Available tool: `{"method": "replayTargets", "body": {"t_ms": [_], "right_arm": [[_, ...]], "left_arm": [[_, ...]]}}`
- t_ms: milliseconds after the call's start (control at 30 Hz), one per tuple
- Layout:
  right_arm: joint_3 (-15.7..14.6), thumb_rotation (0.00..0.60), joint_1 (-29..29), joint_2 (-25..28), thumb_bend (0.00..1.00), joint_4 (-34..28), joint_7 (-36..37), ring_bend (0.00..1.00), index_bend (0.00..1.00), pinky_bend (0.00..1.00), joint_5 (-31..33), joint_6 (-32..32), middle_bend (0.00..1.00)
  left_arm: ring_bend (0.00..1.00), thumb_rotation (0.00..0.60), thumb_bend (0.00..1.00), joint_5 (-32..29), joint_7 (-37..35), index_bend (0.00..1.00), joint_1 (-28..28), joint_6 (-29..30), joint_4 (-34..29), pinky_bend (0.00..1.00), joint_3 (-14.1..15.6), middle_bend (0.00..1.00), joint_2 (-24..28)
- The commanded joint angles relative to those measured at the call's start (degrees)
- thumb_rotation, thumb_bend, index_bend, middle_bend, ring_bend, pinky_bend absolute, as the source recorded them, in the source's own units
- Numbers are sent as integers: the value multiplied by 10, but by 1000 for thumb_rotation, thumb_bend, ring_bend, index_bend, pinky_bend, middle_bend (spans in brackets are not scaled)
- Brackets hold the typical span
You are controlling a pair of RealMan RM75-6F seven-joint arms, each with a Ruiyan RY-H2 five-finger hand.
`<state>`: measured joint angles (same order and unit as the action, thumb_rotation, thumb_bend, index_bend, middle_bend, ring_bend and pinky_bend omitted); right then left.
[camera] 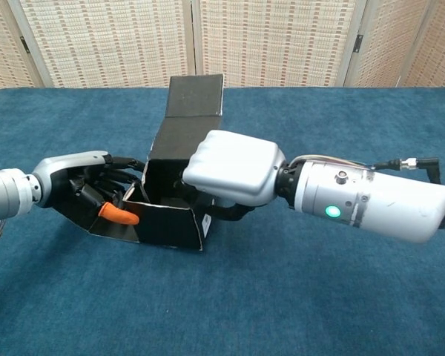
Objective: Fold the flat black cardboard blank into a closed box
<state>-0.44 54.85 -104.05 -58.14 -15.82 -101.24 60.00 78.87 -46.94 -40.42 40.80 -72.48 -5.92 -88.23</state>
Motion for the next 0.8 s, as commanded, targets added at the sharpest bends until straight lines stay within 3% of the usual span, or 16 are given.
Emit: {"method": "replayTargets", "body": {"t_ms": [33, 100, 167, 433, 600, 700, 800], "right_arm": [[-7, 600, -4, 15, 262, -4, 3, 740, 272, 1000, -7, 6, 246], [-9, 600, -5, 22, 198, -7, 5, 707, 70, 1000, -9, 10, 80], [-11, 600, -10, 30, 179, -13, 7, 691, 8, 1000, -9, 15, 27], [-2, 600, -77, 76, 176, -76, 40, 674, 0, 1000, 28, 92, 3], [-9, 600, -148, 139, 176, -211, 102, 674, 0, 1000, 104, 108, 100], [-17, 600, -180, 173, 176, -296, 133, 674, 0, 1000, 166, 83, 146], [-13, 600, -193, 195, 172, -355, 160, 674, 0, 1000, 234, 40, 131]], "left_arm": [[539, 600, 171, -5, 26, 363, 6, 13, -11, 730, 0, 420, 2], [453, 600, 171, -8, 42, 310, 8, 18, -18, 680, 0, 361, 4], [352, 600, 171, -15, 59, 263, 11, 21, -27, 629, 0, 293, 6], [20, 600, 171, -24, 111, 105, 31, 56, -74, 301, 0, 35, 27], [0, 600, 170, -12, 131, 50, 56, 104, -102, 243, 5, 0, 47], [0, 600, 170, -5, 128, 48, 70, 125, -119, 239, 9, 0, 62], [0, 600, 170, 6, 117, 48, 82, 141, -136, 237, 13, 0, 76]]}}
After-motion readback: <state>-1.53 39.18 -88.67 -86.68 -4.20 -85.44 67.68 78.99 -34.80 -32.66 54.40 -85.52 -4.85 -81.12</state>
